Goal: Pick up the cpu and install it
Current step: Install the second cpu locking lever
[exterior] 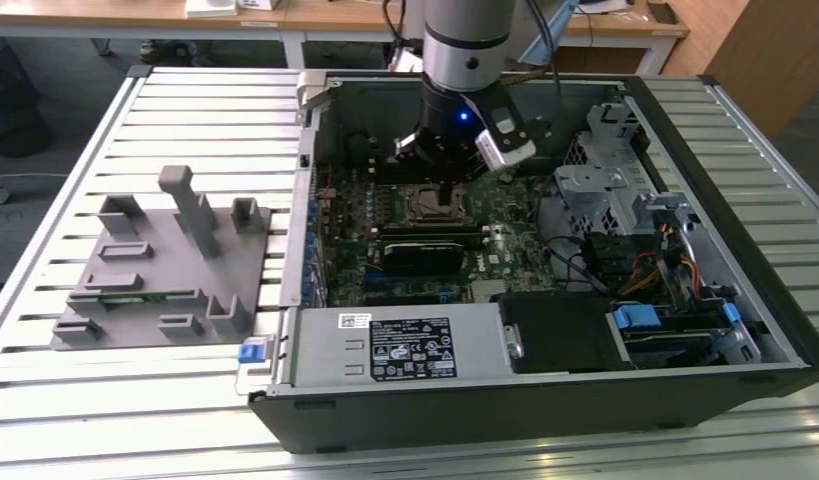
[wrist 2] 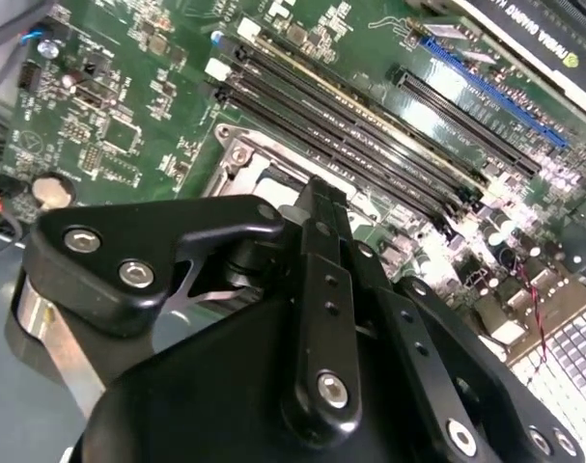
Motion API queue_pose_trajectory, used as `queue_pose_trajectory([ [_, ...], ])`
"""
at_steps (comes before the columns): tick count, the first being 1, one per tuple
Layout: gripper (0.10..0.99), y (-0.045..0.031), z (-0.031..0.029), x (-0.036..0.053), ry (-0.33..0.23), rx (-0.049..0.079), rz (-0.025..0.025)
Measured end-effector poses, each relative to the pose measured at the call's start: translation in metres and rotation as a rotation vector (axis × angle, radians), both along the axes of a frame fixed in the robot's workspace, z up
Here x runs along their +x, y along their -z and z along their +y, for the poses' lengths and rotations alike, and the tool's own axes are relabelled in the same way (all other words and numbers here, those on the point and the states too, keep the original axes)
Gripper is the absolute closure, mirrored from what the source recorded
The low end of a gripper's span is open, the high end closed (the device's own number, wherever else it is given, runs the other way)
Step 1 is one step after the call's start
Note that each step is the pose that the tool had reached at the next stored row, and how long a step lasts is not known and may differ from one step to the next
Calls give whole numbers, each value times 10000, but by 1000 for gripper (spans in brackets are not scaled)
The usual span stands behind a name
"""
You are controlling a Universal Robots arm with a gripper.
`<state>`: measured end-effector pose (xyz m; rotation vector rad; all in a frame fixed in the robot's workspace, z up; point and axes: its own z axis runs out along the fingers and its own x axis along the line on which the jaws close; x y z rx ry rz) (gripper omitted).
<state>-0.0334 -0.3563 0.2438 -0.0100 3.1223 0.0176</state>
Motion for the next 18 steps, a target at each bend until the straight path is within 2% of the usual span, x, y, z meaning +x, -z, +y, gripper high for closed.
queue_pose_trajectory([
  [2,980,23,-4,-11,0,-1,15],
  [8,980,34,-60,-88,0,0,14],
  [11,980,59,-67,-155,0,0,14],
  [18,980,177,-67,-206,-1,0,16],
])
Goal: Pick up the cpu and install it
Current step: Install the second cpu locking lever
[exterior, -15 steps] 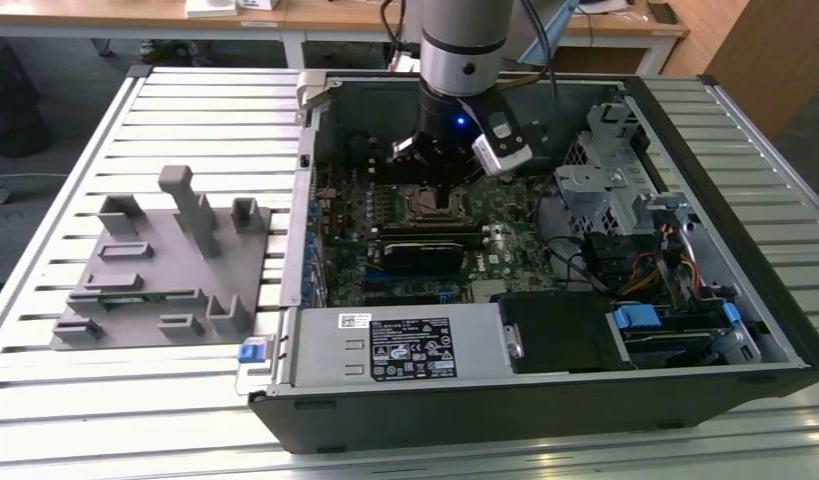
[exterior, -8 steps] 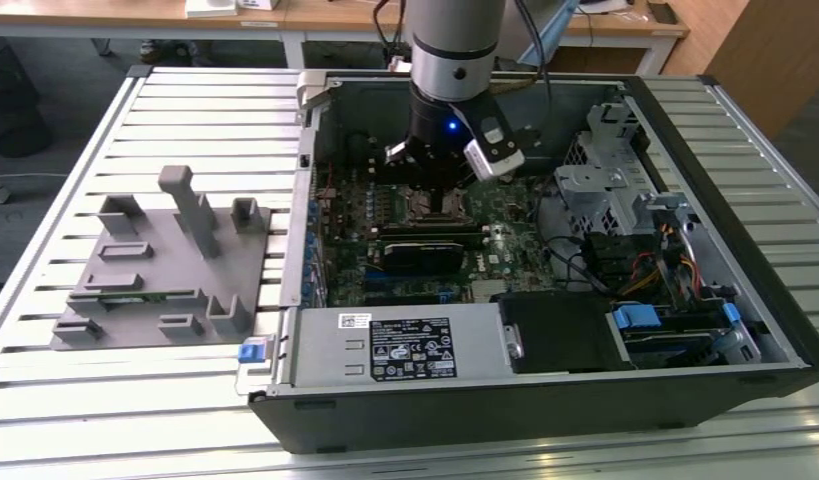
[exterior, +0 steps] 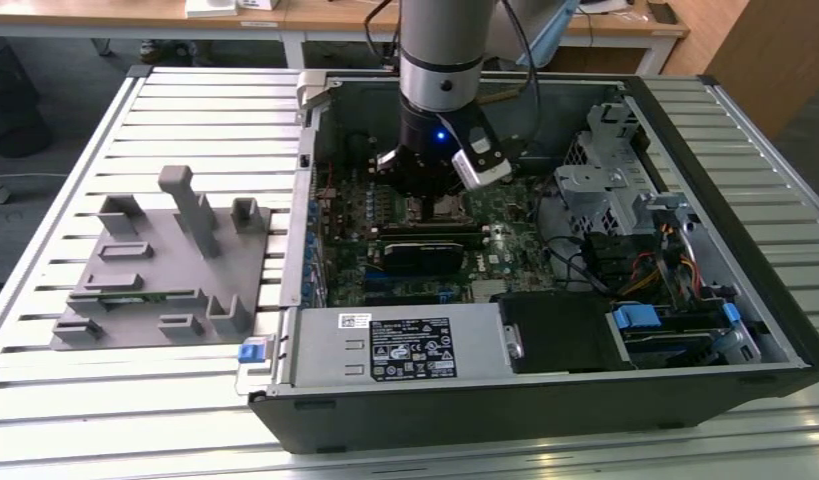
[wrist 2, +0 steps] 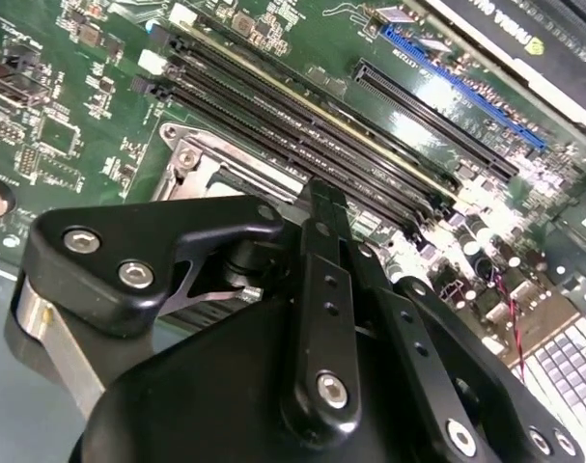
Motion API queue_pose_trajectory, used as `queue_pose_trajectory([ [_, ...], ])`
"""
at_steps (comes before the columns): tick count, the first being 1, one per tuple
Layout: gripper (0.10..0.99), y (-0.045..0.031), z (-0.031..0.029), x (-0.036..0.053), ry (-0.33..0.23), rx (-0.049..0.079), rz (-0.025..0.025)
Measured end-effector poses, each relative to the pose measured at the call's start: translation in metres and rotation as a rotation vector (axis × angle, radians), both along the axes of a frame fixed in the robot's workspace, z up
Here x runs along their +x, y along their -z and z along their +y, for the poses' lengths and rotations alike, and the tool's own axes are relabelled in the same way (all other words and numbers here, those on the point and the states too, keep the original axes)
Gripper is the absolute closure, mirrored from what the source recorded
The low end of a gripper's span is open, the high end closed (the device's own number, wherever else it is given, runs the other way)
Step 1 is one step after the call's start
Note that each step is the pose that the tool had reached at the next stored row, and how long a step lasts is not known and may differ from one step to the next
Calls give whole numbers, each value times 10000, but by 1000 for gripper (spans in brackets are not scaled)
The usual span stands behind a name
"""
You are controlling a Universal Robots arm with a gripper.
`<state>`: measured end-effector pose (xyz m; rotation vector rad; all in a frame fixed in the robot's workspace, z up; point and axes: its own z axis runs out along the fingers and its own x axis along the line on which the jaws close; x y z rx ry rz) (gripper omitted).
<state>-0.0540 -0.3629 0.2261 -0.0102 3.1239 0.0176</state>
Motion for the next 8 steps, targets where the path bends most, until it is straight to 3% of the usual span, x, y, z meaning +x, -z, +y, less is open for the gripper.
queue_pose_trajectory([
  [6,980,102,-2,-8,1,6,4],
  [8,980,105,-20,-17,1,152,6],
])
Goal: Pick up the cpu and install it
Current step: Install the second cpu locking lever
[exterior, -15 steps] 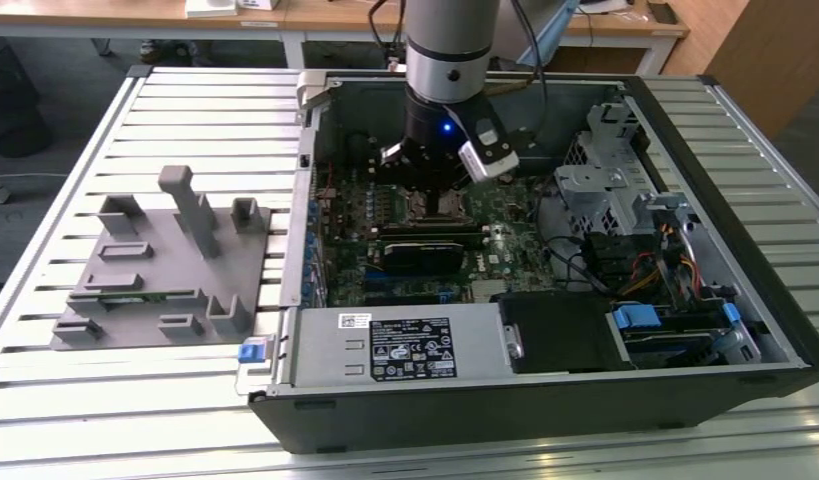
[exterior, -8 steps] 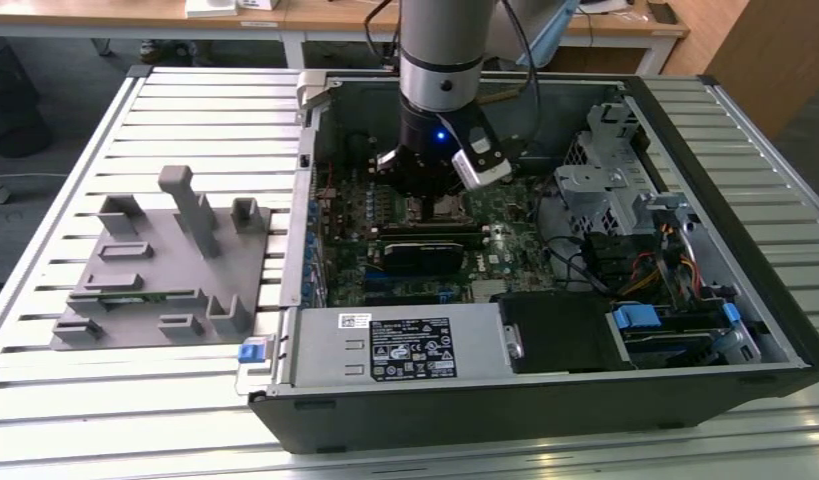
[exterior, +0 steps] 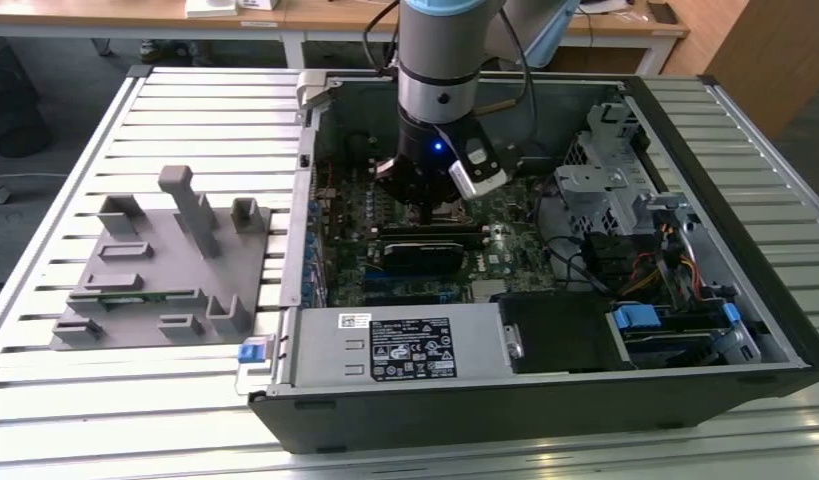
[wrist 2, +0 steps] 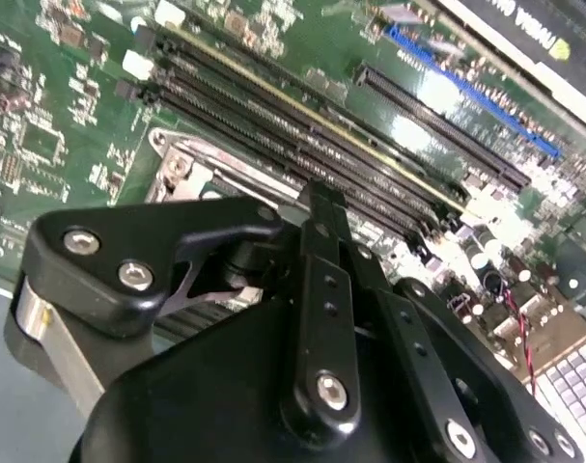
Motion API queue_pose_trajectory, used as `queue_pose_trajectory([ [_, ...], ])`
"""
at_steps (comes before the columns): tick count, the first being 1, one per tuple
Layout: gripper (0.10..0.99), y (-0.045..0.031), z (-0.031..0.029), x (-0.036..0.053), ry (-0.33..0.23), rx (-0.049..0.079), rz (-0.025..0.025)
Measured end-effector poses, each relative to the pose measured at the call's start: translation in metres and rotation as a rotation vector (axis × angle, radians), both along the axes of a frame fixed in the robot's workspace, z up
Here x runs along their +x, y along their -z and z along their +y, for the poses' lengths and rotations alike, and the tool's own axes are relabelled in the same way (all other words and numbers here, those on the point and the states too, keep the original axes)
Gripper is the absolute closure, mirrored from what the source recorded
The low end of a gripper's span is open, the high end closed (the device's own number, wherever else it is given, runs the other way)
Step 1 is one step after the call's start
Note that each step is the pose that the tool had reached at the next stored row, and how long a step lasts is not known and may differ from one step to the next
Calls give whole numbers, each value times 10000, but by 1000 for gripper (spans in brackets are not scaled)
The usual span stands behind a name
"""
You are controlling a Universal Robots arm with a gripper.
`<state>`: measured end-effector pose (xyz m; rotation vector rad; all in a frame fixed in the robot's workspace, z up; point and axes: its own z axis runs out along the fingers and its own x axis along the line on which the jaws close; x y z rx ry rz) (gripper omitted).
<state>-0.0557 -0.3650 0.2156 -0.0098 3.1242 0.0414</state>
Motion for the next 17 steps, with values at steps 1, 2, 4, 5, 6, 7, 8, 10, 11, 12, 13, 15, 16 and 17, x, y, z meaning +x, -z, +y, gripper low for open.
queue_pose_trajectory([
  [1,980,1,-10,-3,1,109,-1],
  [2,980,1,-22,-6,1,198,0],
  [4,980,2,-50,-11,1,352,-1],
  [5,980,4,-66,-16,0,422,-2],
  [6,980,5,-83,-23,0,479,-1],
  [7,980,7,-100,-30,0,533,-1],
  [8,980,9,-114,-40,1,586,-1],
  [10,980,15,-139,-54,0,694,0],
  [11,980,21,-151,-58,0,741,0],
  [12,980,27,-161,-62,0,784,-1],
  [13,980,35,-168,-65,0,818,-1],
  [15,980,51,-176,-72,1,873,0],
  [16,980,60,-179,-76,1,901,-1],
  [17,980,67,-186,-82,0,933,-1],
])
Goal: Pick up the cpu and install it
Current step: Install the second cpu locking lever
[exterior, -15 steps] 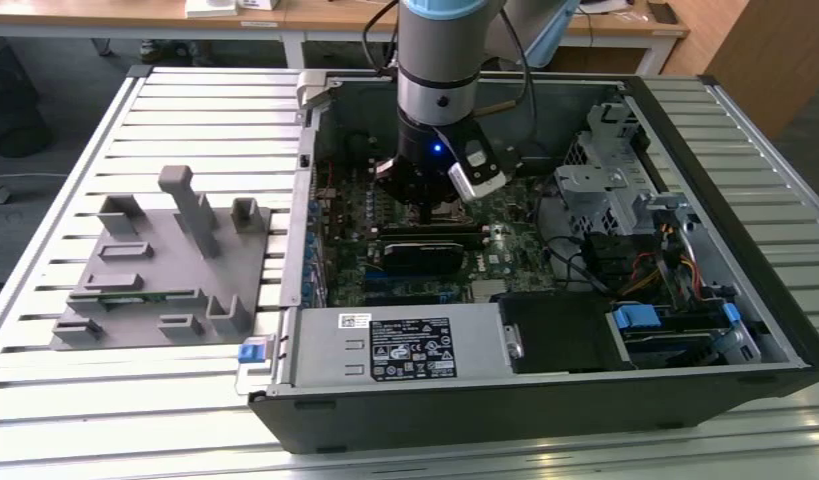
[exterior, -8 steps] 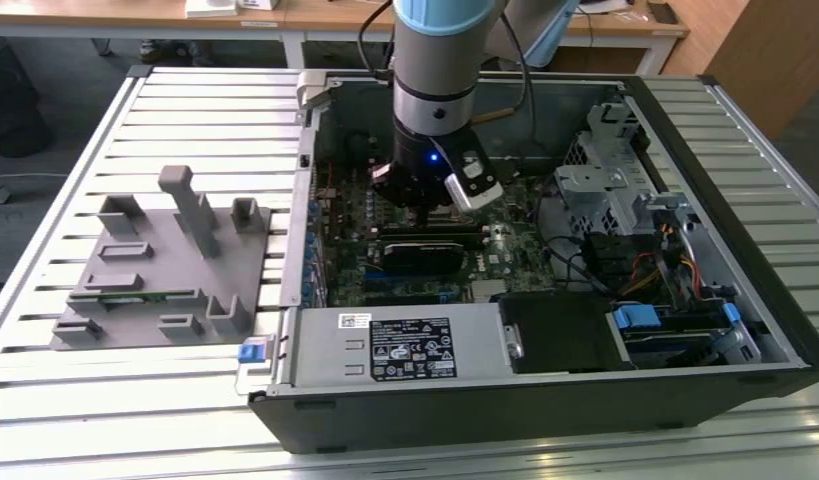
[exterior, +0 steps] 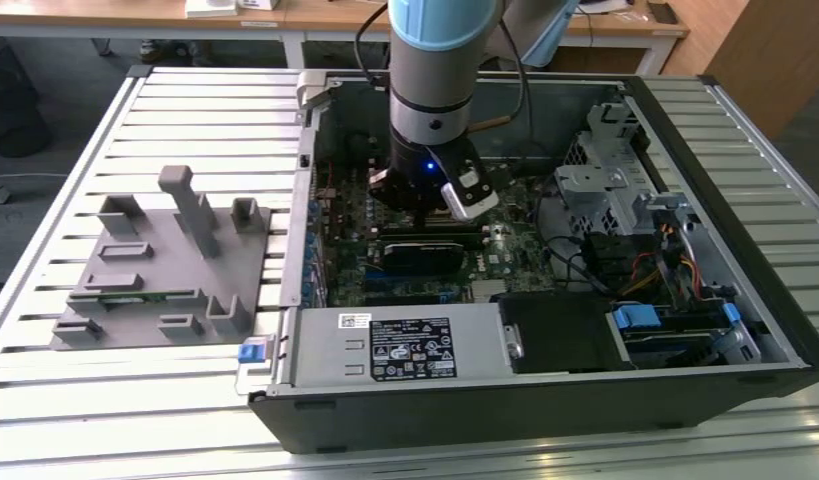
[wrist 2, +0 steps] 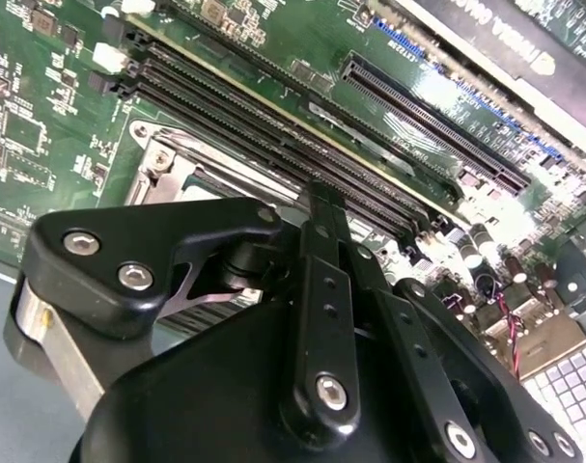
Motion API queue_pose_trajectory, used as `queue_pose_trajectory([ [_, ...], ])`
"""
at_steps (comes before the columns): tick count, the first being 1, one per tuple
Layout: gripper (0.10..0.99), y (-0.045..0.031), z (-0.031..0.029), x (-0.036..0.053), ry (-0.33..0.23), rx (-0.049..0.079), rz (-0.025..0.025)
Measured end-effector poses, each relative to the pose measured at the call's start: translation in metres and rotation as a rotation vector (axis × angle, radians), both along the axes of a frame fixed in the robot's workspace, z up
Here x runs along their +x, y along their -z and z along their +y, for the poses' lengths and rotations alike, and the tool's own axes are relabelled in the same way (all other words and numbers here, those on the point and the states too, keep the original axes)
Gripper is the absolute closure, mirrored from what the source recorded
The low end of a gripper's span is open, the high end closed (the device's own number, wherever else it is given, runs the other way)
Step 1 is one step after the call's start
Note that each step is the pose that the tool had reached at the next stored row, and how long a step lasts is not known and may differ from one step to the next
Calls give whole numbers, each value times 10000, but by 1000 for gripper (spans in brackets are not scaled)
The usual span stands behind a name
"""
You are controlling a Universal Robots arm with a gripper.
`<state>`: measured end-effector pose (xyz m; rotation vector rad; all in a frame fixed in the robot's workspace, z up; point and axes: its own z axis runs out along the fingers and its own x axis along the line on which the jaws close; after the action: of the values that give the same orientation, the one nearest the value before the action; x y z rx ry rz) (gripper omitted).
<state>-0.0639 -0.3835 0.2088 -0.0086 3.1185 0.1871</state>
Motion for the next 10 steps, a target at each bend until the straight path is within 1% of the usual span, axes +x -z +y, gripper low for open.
queue_pose_trajectory([
  [2,980,12,-19,-9,0,75,0],
  [7,980,16,-81,-19,0,213,1],
  [10,980,18,-97,-25,0,303,0],
])
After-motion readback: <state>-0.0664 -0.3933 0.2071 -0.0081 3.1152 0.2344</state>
